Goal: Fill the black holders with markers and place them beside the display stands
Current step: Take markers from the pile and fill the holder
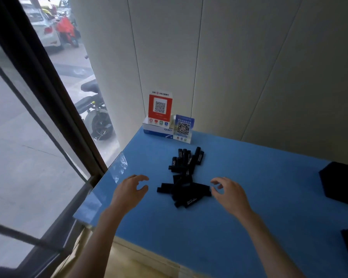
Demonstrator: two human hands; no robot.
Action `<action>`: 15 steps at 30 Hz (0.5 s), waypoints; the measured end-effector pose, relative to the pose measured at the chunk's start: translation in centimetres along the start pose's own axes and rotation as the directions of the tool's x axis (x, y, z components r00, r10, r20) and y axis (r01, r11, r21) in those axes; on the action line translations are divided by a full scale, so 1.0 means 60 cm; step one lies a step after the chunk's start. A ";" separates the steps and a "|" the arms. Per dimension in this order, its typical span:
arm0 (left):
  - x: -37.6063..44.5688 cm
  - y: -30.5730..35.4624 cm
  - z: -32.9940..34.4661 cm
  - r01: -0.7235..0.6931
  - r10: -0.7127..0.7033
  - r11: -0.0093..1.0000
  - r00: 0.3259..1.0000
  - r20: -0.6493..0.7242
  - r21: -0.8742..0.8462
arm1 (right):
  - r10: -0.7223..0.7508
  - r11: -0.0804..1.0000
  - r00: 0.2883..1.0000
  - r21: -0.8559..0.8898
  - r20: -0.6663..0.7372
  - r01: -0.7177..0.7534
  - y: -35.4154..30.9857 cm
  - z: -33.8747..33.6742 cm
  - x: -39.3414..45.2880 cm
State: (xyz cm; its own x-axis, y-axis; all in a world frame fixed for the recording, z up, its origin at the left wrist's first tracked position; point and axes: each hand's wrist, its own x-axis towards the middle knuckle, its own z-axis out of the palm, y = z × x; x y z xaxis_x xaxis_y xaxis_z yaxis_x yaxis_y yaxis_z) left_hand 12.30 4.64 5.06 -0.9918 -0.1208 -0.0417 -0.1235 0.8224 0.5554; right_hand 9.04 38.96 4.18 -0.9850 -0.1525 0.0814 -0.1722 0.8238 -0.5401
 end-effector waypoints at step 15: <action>0.134 -0.001 0.137 -0.335 0.236 0.928 0.865 0.444 0.161 | 0.234 0.972 0.972 0.025 -0.016 -0.234 0.021 0.041 0.034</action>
State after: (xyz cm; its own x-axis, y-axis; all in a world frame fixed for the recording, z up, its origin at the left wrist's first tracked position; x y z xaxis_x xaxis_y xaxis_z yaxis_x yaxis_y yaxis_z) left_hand 4.05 8.20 -2.12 -0.9012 0.3361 -0.2737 0.2128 0.8932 0.3962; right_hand 6.83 38.35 1.58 -0.9980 0.0537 -0.0341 0.0636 0.8227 -0.5649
